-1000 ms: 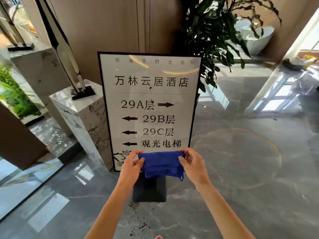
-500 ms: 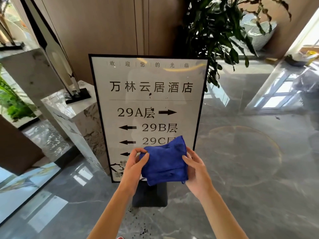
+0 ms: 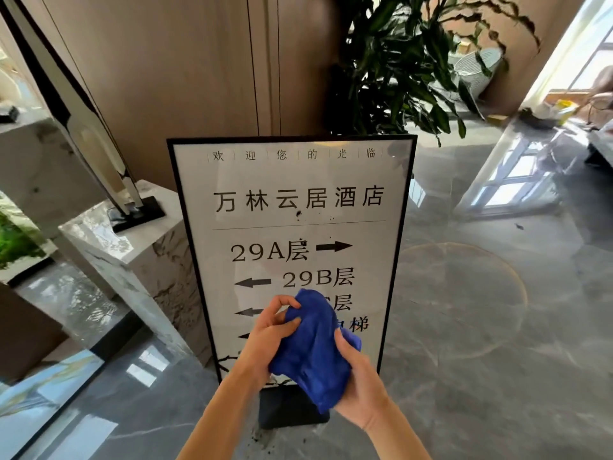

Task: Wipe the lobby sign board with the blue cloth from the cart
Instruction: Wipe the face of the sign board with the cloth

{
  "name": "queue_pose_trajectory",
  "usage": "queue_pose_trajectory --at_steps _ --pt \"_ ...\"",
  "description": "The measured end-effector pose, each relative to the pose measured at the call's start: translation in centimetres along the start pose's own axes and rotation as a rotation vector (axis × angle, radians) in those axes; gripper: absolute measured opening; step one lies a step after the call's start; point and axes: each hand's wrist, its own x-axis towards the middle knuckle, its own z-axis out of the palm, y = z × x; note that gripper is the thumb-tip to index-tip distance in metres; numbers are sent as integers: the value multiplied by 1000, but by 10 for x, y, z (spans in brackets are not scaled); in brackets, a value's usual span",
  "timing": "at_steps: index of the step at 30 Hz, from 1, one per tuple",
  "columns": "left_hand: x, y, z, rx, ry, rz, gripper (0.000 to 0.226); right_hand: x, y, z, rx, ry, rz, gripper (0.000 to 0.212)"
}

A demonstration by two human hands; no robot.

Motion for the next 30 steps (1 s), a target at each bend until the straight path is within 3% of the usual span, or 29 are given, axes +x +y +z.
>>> queue_pose_trajectory --at_steps 2,5,11,14,16,20,24,28,30 --pt "3 7 -9 -8 -1 -13 36 4 1 8 -85 65 -27 33" --pt "7 20 -22 -6 -25 -18 31 4 -8 14 -172 161 -74 47" --pt "15 45 -26 89 -110 81 20 -9 -29 34 -146 46 -150 47" --pt "15 55 -28 201 -69 210 31 -9 -32 36 -82 62 -202 43" --pt "12 62 -36 254 32 357 36 -10 -41 32 -55 97 -275 44" --pt "9 70 -67 326 413 627 46 -12 -73 26 -117 191 -405 48" --pt "18 76 -108 459 617 680 40 -16 -115 23 -206 315 -469 56" --pt "37 77 -132 535 485 648 50 -12 -142 19 -408 465 -594 63" --pt "52 74 -136 571 415 617 58 -2 -151 20 -500 594 -686 52"
